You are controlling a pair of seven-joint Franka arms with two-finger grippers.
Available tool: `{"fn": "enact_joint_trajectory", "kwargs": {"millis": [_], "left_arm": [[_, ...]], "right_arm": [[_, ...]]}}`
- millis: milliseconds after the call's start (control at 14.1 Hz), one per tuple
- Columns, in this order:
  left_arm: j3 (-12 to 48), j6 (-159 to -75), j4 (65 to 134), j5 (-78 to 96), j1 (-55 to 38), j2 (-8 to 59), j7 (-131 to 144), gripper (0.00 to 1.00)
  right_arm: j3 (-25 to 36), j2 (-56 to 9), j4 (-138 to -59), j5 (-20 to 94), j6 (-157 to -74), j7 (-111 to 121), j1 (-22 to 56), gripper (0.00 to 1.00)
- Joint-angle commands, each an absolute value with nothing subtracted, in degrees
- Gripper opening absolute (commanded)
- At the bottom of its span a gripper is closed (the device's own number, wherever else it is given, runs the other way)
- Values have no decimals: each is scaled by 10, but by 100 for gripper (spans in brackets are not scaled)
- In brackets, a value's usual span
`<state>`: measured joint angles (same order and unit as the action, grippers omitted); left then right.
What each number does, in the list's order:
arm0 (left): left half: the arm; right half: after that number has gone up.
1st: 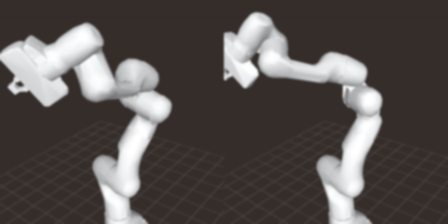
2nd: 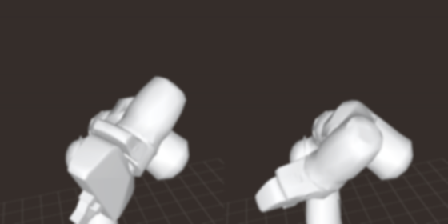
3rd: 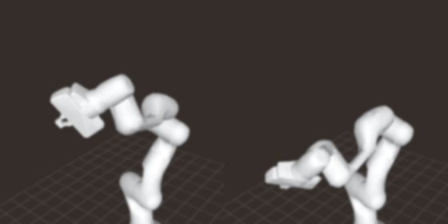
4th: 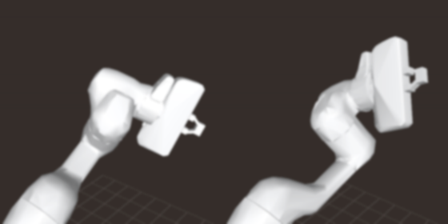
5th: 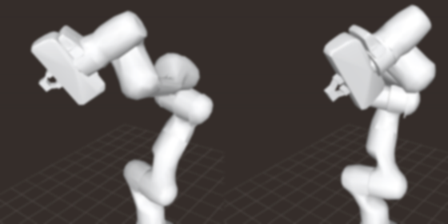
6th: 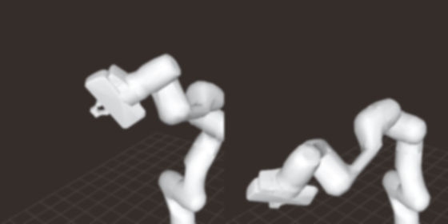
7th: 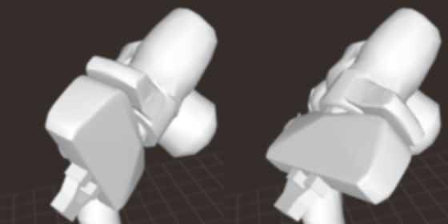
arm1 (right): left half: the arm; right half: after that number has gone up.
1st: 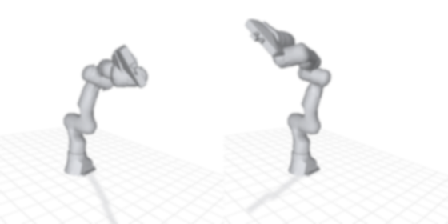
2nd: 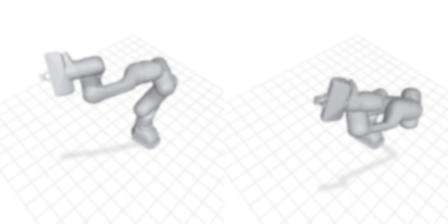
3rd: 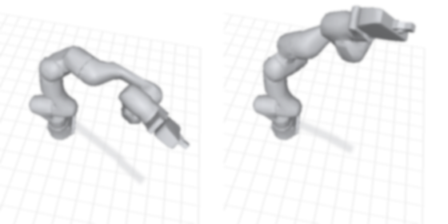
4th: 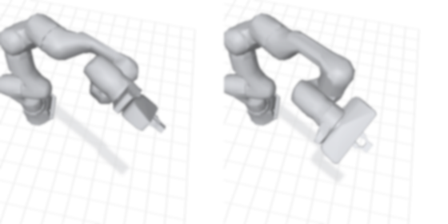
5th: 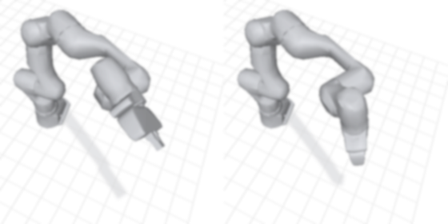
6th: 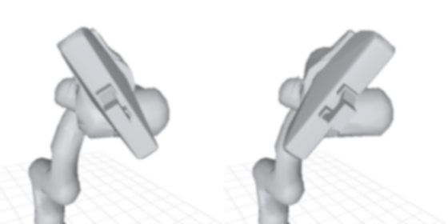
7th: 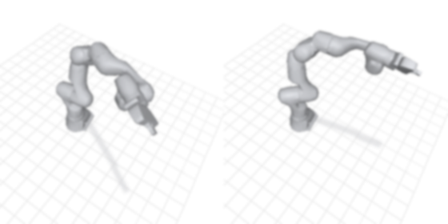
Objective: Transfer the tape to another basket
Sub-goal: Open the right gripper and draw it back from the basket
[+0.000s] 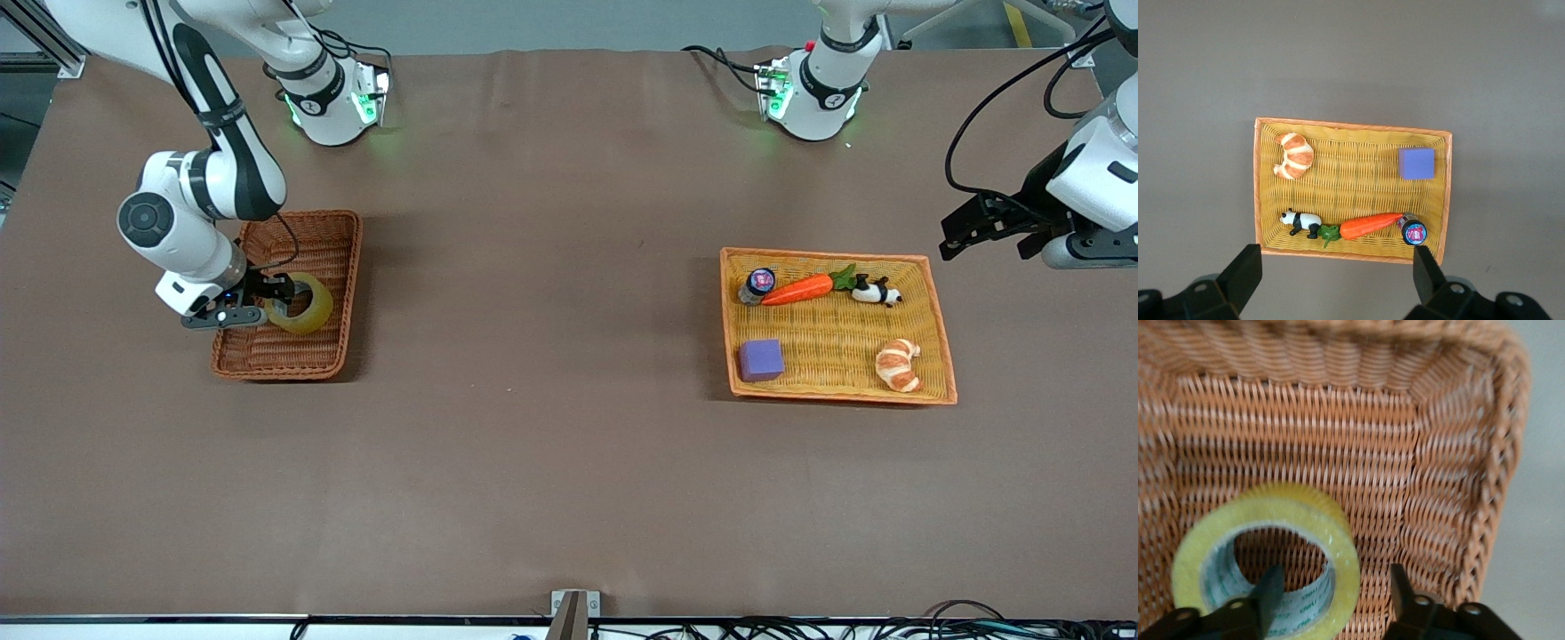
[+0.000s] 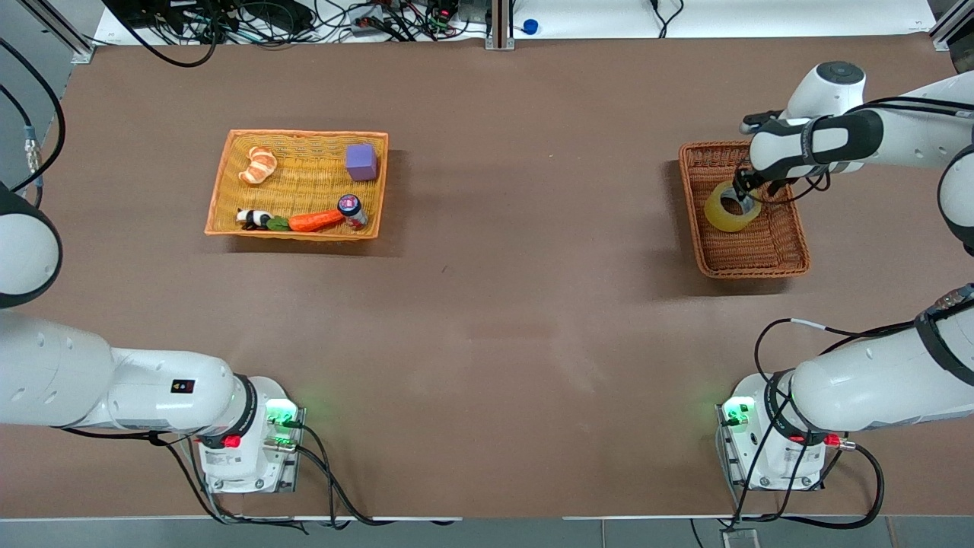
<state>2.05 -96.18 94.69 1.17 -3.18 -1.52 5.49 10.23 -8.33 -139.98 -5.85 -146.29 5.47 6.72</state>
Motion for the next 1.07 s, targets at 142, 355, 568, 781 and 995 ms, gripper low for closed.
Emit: {"fn": "enact_joint_trajectory", "kwargs": {"millis": [142, 355, 568, 781, 995], "left_arm": [[25, -964, 947, -1, -33, -17, 60, 100], [25, -964, 945, -1, -34, -15, 62, 100], [24, -964, 933, -3, -28, -6, 54, 100], [20, -964, 930, -7, -26, -2, 52, 100], [19, -964, 928, -15, -26, -2, 50, 100]], "right_arm": [[90, -2, -1305, -56, -1353, 64, 60, 100], [86, 34, -1246, -55, -1289, 62, 55, 100], [86, 43, -1138, -34, -1143, 64, 54, 100], [77, 40, -1016, -10, -1001, 81, 37, 100], [75, 37, -934, -10, -933, 81, 28, 100]]}}
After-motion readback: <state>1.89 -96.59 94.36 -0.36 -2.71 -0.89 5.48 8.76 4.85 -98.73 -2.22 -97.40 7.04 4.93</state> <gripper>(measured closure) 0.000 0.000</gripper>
